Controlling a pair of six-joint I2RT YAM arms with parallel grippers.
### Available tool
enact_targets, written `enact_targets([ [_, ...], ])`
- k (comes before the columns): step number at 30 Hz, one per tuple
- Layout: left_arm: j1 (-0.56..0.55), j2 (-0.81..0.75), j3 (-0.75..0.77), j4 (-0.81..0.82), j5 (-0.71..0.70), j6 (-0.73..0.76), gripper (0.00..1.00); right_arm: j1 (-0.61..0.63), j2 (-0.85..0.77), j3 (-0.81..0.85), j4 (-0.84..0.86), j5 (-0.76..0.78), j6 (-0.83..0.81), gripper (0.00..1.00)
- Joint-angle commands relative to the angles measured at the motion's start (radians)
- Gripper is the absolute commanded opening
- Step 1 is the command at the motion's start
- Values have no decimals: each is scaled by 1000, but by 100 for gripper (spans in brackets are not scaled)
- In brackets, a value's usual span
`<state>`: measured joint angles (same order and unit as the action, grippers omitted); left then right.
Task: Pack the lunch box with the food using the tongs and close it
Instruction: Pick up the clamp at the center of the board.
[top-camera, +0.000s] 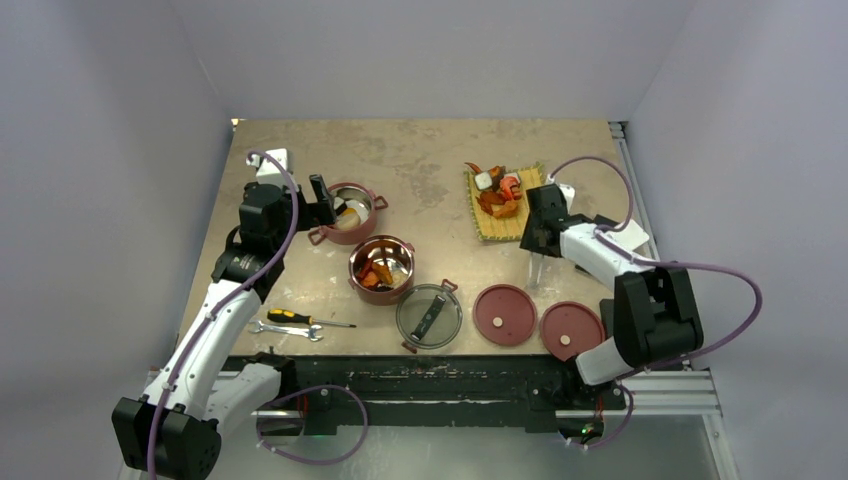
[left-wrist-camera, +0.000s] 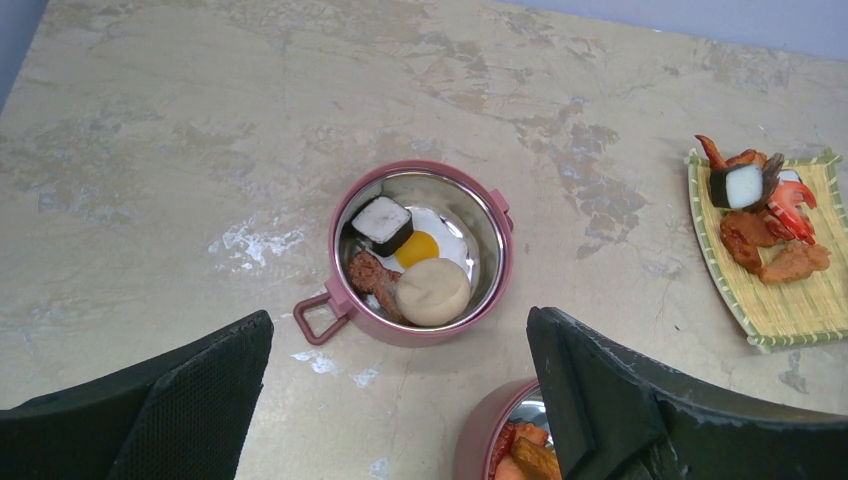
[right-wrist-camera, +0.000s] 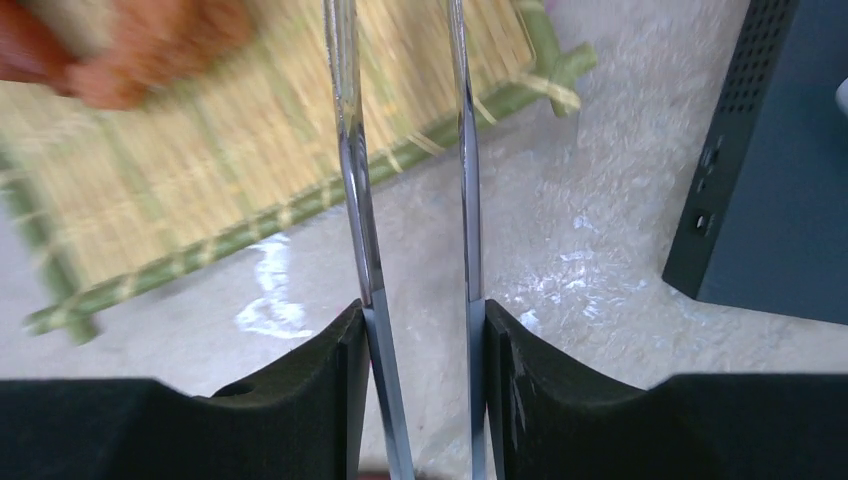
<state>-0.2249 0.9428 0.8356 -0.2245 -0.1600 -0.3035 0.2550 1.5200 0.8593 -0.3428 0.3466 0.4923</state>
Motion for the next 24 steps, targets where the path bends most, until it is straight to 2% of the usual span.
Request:
enact_targets([
  [1, -2, -5, 1, 38, 0, -4, 99, 2, -67, 143, -121, -61, -59, 44],
  [12, -2, 0, 3, 44, 46, 0, 99, 4, -72, 354, -323, -271, -189, 42],
  [16, -2, 31, -9, 106, 183, -19, 99, 7, -102, 375, -332, -493, -260, 40],
  [19, -4, 85, 9, 153, 331, -96, 98, 30, -136, 356, -308, -632, -313, 40],
  [22, -8, 123, 12, 294, 476, -207, 97, 83, -142, 347, -306, -683, -337, 39],
  [24, -33, 153, 35, 345, 507, -250, 96, 121, -148, 343, -291, -695, -341, 39],
])
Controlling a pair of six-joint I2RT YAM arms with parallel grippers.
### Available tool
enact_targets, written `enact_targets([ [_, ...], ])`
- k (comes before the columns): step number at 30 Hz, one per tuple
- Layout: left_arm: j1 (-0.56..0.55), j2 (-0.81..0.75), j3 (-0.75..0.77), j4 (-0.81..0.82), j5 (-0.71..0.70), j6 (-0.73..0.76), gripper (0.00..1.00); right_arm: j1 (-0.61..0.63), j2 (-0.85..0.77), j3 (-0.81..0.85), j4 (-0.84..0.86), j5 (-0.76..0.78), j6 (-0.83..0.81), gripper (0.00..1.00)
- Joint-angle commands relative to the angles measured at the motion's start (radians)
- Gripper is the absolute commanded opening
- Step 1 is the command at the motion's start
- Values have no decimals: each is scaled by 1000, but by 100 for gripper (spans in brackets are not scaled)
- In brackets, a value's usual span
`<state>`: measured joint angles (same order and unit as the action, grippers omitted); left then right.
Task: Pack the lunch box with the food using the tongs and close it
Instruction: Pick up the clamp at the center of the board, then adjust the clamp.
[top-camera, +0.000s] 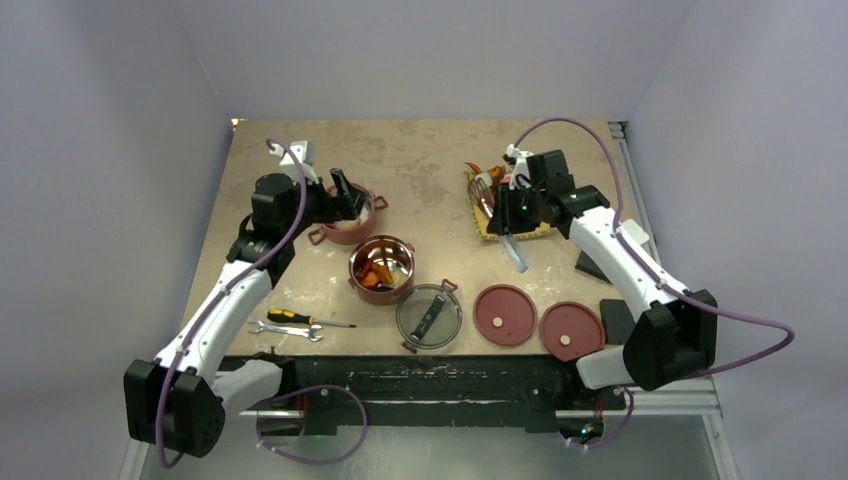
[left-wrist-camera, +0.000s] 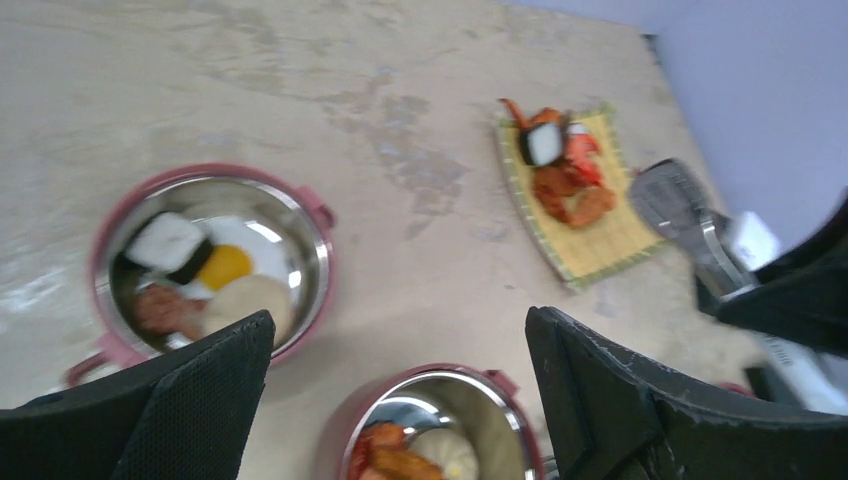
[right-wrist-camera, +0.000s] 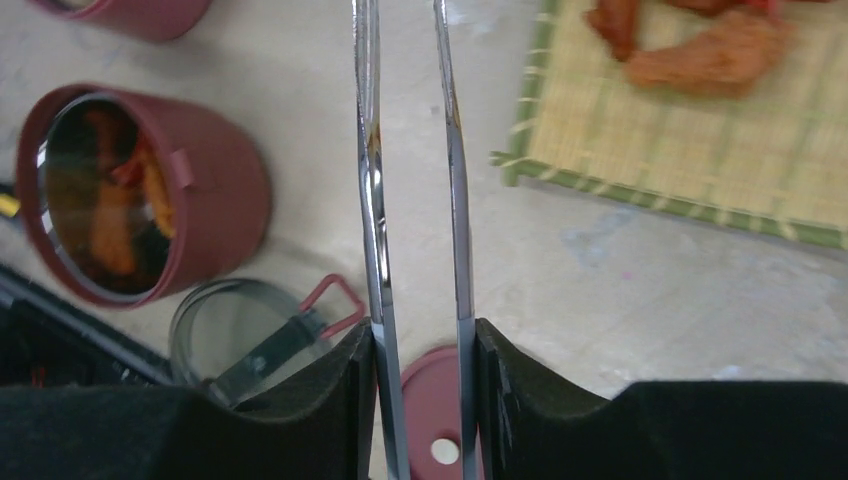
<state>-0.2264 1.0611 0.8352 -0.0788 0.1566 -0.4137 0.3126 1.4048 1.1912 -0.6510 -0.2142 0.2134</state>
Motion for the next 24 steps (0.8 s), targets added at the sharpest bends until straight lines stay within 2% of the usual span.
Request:
enact_targets([
  [1, -52, 53, 53, 212, 190, -149, 96, 83, -33, 12, 23, -148, -65, 39],
  [6, -165, 187, 164, 199, 142, -154, 96, 189, -25, 44, 47, -168, -74, 39],
  [9, -177, 248, 186, 208, 136, -177, 96, 227, -22, 58, 59, -172, -73, 39],
  [15, -206, 292, 172, 308, 167, -238, 96, 274, -15, 70, 79, -179, -70, 39],
  [24, -262, 319, 113, 243, 105, -198, 96, 300, -19, 108, 96, -174, -55, 40],
])
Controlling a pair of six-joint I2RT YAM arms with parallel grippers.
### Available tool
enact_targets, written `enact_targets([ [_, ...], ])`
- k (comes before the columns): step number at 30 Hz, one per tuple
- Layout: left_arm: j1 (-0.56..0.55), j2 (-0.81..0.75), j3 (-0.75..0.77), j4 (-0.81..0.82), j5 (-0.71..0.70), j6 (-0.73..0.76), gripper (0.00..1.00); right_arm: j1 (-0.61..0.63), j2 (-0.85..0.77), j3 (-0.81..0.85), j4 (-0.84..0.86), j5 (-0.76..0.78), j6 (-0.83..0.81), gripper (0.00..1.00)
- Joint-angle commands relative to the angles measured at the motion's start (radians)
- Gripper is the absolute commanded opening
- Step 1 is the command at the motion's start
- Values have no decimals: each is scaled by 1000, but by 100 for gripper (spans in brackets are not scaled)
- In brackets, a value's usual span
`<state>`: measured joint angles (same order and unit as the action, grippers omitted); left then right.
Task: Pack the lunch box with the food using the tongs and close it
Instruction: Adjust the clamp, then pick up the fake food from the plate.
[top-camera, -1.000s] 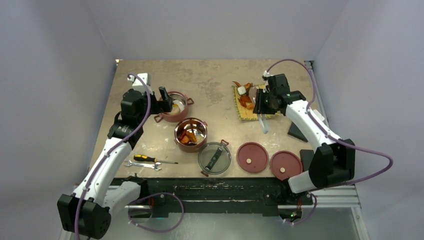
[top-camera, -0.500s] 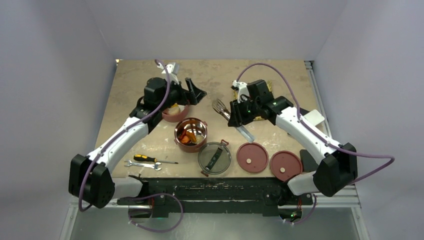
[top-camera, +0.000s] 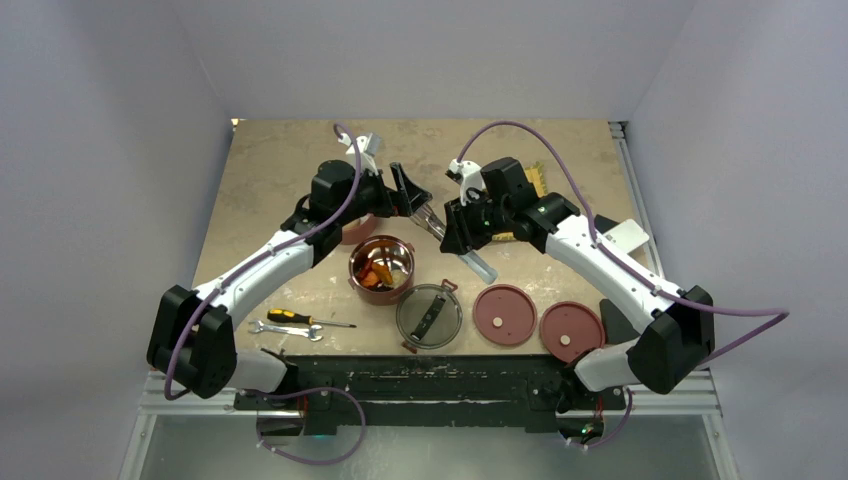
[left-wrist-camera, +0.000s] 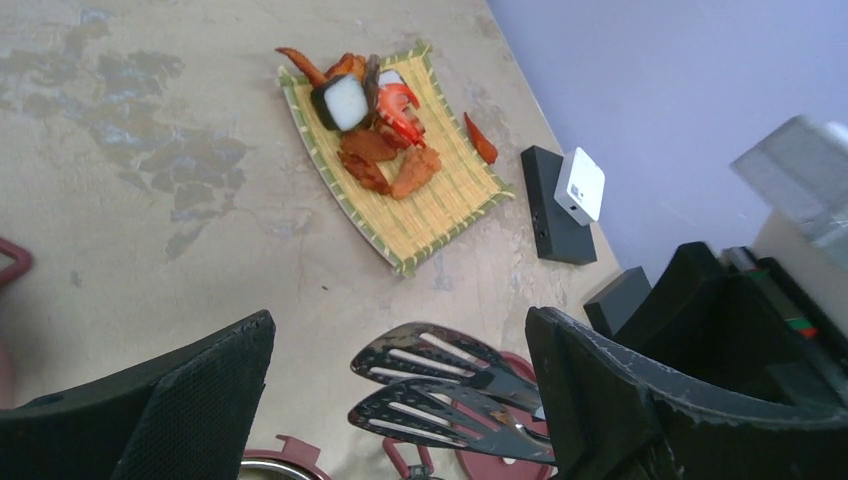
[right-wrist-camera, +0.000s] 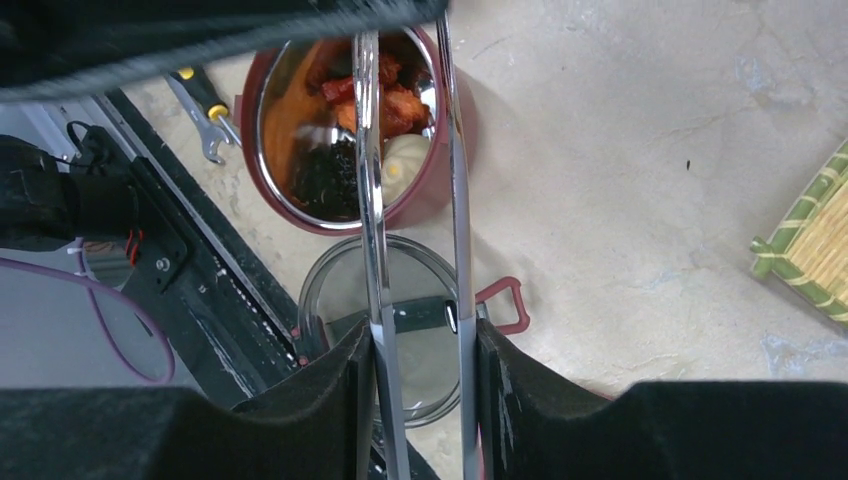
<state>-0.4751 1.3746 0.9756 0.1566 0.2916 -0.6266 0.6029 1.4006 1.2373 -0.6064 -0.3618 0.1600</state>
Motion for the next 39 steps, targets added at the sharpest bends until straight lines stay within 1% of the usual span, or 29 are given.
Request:
enact_targets([
  [1, -17, 9, -31, -2, -35, 20, 96, 12, -15, 66, 49, -25, -1, 39],
  [8, -32, 23, -47, -85, -84, 54, 96, 15, -38, 106, 36, 18, 26, 40],
  [15, -45, 28, -70, -92, -74, 54, 95, 14, -47, 124, 33, 82, 64, 40],
  [19, -43, 14, -11, -121, -106, 76, 96, 14, -43, 111, -4, 193, 126, 36],
  [23, -40, -23, 93, -172, -178, 125, 98, -1, -17, 85, -43, 331, 154, 36],
  [26, -27, -56, 166, -228, -237, 174, 99, -46, -5, 56, -47, 358, 166, 35],
  [28, -12, -80, 187, -250, -268, 200, 99, -92, -11, 44, -40, 354, 166, 34],
  [31, 1, -127, 169, -268, -336, 241, 99, -152, -21, 35, -24, 368, 147, 35],
  [34, 2, -165, 106, -240, -393, 273, 99, -181, 5, 42, -13, 437, 120, 36],
  [39, 15, -141, 68, -238, -377, 279, 99, -186, 123, 107, -12, 513, 80, 41],
])
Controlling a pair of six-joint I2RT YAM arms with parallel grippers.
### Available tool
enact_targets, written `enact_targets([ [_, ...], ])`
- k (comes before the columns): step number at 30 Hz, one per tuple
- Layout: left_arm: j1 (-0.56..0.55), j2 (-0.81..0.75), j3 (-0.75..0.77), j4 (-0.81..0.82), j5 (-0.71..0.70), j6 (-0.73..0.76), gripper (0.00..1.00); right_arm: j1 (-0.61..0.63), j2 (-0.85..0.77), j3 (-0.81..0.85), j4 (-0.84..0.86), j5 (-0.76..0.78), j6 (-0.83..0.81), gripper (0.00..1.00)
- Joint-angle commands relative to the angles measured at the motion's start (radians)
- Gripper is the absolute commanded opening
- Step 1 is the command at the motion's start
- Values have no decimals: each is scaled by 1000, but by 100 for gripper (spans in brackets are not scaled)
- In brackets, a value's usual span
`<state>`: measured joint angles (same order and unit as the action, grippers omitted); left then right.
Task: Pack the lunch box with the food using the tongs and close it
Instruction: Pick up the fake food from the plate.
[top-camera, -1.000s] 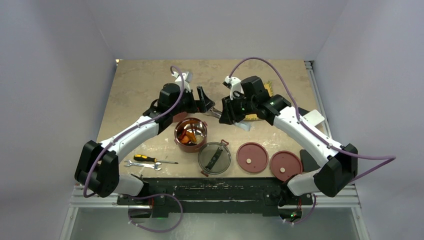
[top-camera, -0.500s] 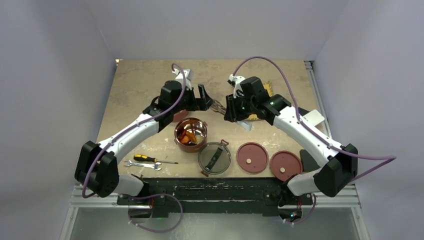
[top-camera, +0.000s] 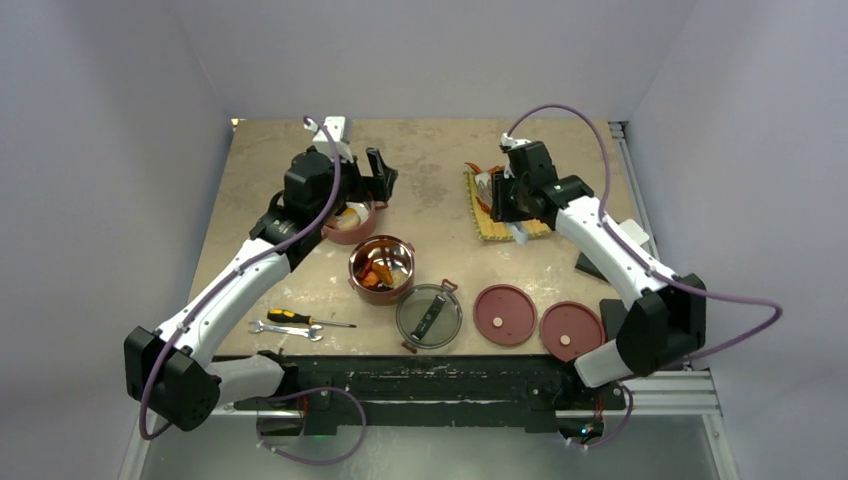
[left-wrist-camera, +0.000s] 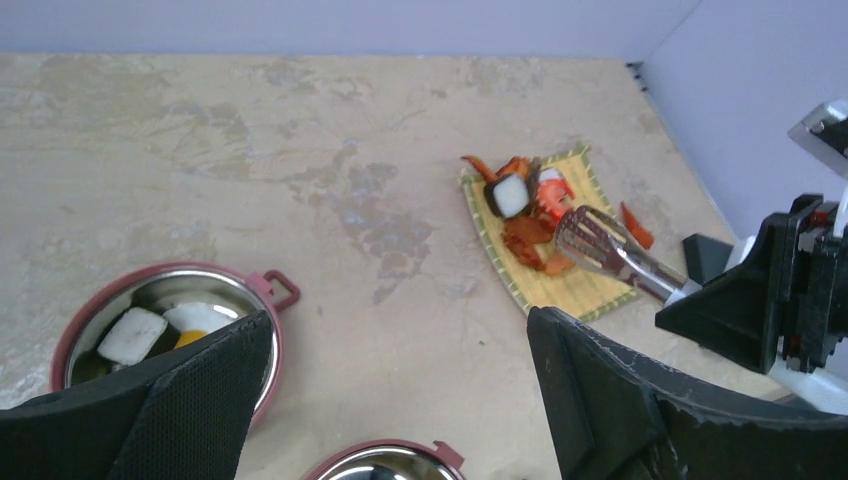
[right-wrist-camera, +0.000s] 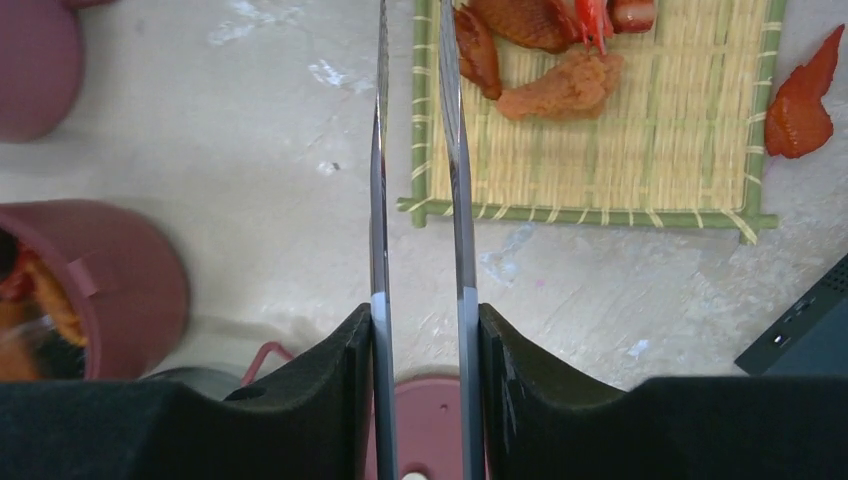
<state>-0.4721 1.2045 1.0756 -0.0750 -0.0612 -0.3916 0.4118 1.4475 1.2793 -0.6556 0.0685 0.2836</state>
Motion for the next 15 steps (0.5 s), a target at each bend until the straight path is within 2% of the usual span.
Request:
enact_targets([
  [1, 15, 37, -32, -10, -21, 47, 99, 2, 99, 78, 39, 91, -50, 42],
  [7, 15, 35, -39, -14, -19, 55, 99, -22, 224, 152, 48, 114, -63, 44],
  [15, 15, 28, -36, -16, -11, 55, 99, -28, 308, 227, 43, 147, -59, 45],
])
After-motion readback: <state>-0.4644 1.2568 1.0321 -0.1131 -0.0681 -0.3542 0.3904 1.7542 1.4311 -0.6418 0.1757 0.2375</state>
